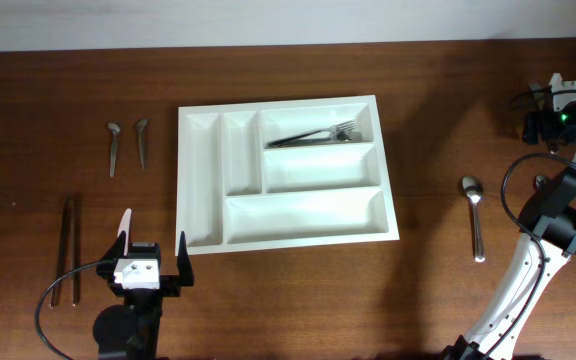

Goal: Pack container
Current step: 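Move the right gripper over the last fork at the top right, then lower the right gripper onto the fork handle and close it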

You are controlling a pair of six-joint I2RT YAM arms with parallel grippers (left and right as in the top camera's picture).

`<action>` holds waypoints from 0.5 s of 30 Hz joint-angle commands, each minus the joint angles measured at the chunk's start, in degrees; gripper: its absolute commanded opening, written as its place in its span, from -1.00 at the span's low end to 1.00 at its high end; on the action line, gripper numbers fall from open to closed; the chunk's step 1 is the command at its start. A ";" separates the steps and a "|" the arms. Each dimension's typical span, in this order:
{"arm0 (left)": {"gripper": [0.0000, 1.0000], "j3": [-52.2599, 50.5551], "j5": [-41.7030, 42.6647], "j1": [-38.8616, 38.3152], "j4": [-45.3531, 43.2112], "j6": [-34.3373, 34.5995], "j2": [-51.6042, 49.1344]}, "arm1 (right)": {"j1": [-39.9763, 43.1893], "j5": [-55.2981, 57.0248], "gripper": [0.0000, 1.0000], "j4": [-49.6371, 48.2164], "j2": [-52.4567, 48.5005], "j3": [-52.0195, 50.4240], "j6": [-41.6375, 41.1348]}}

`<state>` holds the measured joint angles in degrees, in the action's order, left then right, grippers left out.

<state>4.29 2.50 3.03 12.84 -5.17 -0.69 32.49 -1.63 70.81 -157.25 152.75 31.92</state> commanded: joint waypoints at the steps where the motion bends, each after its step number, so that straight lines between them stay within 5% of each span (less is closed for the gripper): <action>1: 0.99 -0.35 -0.59 0.09 -0.02 -0.94 0.39 | 0.22 -1.40 0.98 -0.61 -0.76 -0.61 0.46; 15: 0.99 -0.35 -0.59 0.09 -0.02 -0.94 0.39 | 1.27 -4.00 0.98 -1.05 -1.42 -0.61 0.39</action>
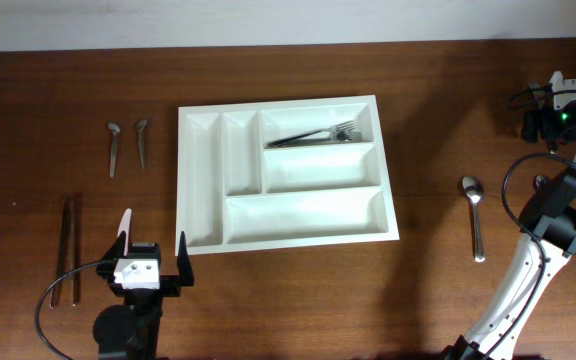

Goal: Pack container
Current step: 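Lower the right gripper onto the fork handle and close it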

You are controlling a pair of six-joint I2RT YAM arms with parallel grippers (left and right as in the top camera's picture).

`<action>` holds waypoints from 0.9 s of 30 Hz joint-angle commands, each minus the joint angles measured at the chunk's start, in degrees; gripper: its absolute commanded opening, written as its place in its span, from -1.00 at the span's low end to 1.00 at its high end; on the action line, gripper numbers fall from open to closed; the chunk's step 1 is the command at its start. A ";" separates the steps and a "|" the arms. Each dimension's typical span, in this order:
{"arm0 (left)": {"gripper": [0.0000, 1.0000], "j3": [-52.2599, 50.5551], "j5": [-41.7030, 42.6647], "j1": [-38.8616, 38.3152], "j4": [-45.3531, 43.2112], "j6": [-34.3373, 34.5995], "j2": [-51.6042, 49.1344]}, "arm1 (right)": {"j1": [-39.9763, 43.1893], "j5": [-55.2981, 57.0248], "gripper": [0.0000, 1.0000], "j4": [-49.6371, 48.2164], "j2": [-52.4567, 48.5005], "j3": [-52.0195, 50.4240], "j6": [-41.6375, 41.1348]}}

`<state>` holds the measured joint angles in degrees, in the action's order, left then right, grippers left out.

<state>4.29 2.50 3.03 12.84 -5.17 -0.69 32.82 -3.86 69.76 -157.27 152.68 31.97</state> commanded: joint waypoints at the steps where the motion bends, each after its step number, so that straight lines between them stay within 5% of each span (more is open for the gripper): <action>1: 0.98 -0.35 -0.59 0.09 -0.02 -0.94 0.39 | 1.01 -1.77 0.99 0.11 -1.55 -0.55 0.17; 27: 0.98 -0.35 -0.59 0.09 -0.02 -0.94 0.39 | 1.01 2.16 0.97 4.81 -4.37 -0.61 -2.51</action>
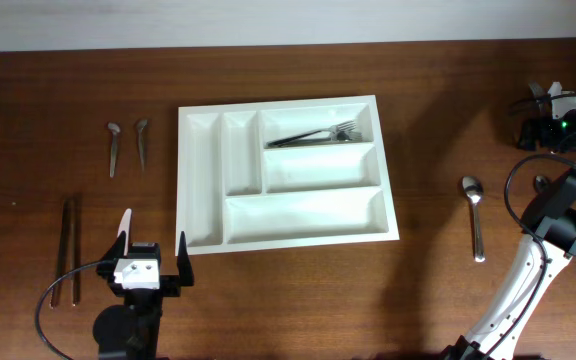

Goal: Pack container
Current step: 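Lower the right gripper onto the fork handle and close it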

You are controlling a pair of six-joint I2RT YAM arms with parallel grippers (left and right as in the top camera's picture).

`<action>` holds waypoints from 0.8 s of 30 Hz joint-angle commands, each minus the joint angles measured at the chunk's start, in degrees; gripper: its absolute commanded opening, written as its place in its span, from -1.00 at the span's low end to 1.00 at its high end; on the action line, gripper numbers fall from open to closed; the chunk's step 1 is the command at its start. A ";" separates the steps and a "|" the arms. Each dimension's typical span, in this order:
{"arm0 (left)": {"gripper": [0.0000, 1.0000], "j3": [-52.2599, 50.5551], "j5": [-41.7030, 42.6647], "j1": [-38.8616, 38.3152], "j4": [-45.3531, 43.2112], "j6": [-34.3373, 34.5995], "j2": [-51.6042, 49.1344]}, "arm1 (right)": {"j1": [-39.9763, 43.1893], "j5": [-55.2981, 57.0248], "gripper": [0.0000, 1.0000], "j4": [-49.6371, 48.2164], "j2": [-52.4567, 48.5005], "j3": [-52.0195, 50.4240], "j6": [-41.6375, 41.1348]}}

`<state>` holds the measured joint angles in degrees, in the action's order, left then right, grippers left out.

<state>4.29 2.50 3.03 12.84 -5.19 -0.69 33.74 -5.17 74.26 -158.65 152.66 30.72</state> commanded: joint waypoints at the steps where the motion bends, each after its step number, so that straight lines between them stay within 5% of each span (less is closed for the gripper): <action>1: 0.98 -0.35 -0.59 0.09 -0.02 -0.92 0.39 | 0.04 3.54 0.98 0.42 -2.99 -0.57 -0.92; 7: 0.98 -0.35 -0.59 0.09 -0.02 -0.92 0.39 | 0.09 3.69 0.96 0.28 -2.99 -0.57 -0.85; 15: 0.98 -0.35 -0.59 0.09 -0.02 -0.92 0.39 | 0.09 3.69 0.64 0.04 -2.99 -0.57 0.57; 20: 0.98 -0.35 -0.59 0.09 -0.02 -0.92 0.39 | 0.09 3.69 0.12 -0.70 -2.99 -0.57 0.55; 24: 0.98 -0.35 -0.59 0.09 -0.02 -0.92 0.39 | 0.09 3.69 0.12 -1.03 -2.99 -0.57 0.57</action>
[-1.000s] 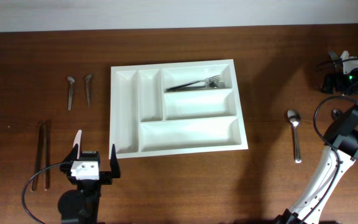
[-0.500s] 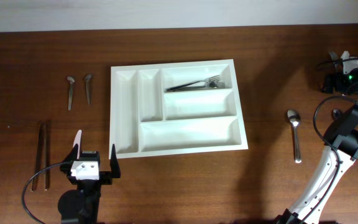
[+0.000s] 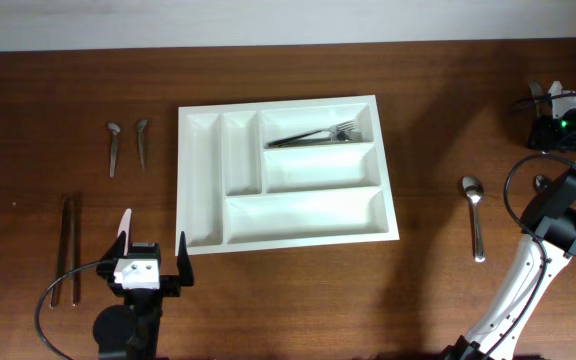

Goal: Pack container
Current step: 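Lower the right gripper onto the fork handle and close it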

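A white cutlery tray (image 3: pixel 201 180) lies at the table's middle. Its upper right compartment holds forks (image 3: pixel 313 135); the other compartments look bare. Two small spoons (image 3: pixel 114 148) lie to the left of the tray. A pair of long dark utensils (image 3: pixel 69 250) lies further toward the front left. A large spoon (image 3: pixel 474 218) lies right of the tray. My left gripper (image 3: pixel 152 246) is open near the tray's front left corner, holding nothing. My right gripper (image 3: pixel 550 92) is at the far right edge, its light fingertips apart and nothing seen between them.
Another spoon bowl (image 3: pixel 540 183) peeks out beside the right arm's dark links (image 3: pixel 558 215). A pale wall strip (image 3: pixel 268 20) borders the table's far edge. The left arm's cable (image 3: pixel 53 295) loops at the front left.
My right gripper has shifted a little further right at the far right edge. The left gripper, the tray and all cutlery are where they were.
At the two oldest moments my right gripper hung at the right edge, a little nearer the front. Then it stood further back, with its fingertips showing. Now it is slightly more to the right. The left arm and the cutlery stayed put throughout.
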You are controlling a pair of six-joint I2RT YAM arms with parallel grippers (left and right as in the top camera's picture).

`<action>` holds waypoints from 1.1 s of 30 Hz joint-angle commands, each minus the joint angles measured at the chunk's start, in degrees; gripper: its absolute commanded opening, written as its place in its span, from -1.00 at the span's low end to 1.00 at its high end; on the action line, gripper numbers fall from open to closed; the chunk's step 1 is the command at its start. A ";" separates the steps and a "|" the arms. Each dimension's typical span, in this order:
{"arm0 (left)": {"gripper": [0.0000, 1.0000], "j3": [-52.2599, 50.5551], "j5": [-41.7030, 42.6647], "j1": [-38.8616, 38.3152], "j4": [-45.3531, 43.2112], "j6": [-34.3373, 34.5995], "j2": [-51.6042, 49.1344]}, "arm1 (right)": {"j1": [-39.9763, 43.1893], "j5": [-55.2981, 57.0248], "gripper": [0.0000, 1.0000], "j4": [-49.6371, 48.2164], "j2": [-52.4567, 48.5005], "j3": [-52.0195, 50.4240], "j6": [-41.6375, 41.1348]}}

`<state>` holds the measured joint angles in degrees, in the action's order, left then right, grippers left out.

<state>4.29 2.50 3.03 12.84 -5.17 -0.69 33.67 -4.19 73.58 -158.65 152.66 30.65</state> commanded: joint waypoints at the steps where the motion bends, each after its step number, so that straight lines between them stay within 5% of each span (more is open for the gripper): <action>1: 0.99 -0.35 -0.59 0.09 -0.02 -0.94 0.39 | 0.15 2.71 0.12 -0.37 -2.99 -0.57 0.61; 7: 0.99 -0.35 -0.59 0.09 -0.02 -0.94 0.39 | 0.15 2.71 -0.05 -0.98 -2.99 -0.57 0.61; 23: 0.99 -0.35 -0.59 0.09 -0.02 -0.94 0.39 | 0.04 -1.79 -0.04 -6.08 -2.99 -0.59 0.42; 33: 0.99 -0.35 -0.59 0.09 -0.02 -0.94 0.39 | -0.31 -2.71 -0.24 -5.86 -2.99 -0.59 0.44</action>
<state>4.29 2.50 3.03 12.84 -5.17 -0.69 33.65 -5.67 67.44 -159.09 152.66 30.87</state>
